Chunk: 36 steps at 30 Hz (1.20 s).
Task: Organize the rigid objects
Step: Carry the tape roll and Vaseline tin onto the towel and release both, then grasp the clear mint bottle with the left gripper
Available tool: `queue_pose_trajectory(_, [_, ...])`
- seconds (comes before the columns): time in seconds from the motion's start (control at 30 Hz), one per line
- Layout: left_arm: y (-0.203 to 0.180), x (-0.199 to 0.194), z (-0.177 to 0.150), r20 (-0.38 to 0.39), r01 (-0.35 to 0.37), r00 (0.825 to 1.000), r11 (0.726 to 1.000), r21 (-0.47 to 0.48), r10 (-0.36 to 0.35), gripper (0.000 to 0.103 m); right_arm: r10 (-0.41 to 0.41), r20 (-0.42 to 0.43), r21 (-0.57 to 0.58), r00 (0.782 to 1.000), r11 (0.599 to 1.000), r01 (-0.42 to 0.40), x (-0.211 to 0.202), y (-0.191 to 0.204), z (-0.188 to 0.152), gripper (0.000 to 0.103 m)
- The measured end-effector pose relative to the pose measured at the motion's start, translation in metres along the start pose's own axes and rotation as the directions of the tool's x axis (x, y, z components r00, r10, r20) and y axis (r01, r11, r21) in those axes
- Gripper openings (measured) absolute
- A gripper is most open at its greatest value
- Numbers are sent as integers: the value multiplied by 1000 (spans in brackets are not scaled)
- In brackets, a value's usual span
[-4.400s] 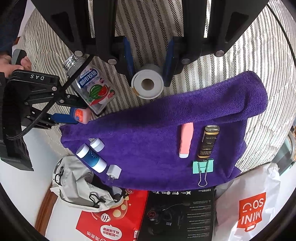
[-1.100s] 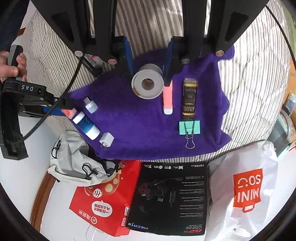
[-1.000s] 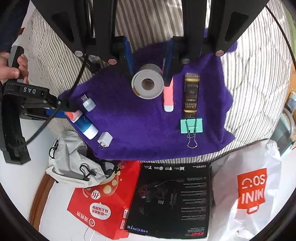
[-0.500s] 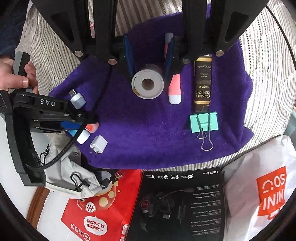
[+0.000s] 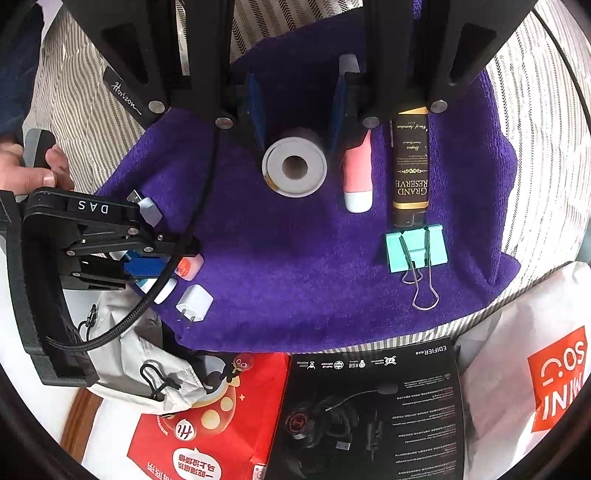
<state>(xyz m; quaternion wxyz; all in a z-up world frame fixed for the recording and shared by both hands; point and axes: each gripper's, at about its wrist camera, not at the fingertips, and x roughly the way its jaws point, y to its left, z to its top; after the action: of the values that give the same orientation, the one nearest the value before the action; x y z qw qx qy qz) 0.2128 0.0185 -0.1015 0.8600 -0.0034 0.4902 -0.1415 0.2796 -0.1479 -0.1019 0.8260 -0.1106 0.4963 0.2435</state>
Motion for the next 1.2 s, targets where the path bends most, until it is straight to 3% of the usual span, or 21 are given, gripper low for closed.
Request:
queue_pose_trajectory(0.13, [0,-2,-2,-3,1,1000,1000,0,-1,30,34,0,-25,999,999,-34,-1,3,-1,50])
queue_pose_trajectory(0.47, [4,-11,-11,-4,-8,1000,1000,-28,8,54,39,25,27,999,999,-40,-26,-8,-9,50])
queue_pose_trajectory(0.67, [7,-19,-17,6,-13,1000,997,-78,13,54,24,69,62,997,998,-28,-60,-14,-22,53])
queue_pose_trajectory(0.83, [0,-32,-20,19,-35,999,996,-81,37,56,16,86,109,996,994,-25,-88,-15,-43,60])
queue_pose_trajectory(0.93, [-11,-45,-24,41,-51,998,997,-59,53,66,15,87,146,996,989,-27,-102,-15,-60,60])
queue_pose_trajectory(1.2, [-42,-64,-48,56,-39,998,997,-61,42,66,19,84,218,996,975,-37,-121,-4,-109,60])
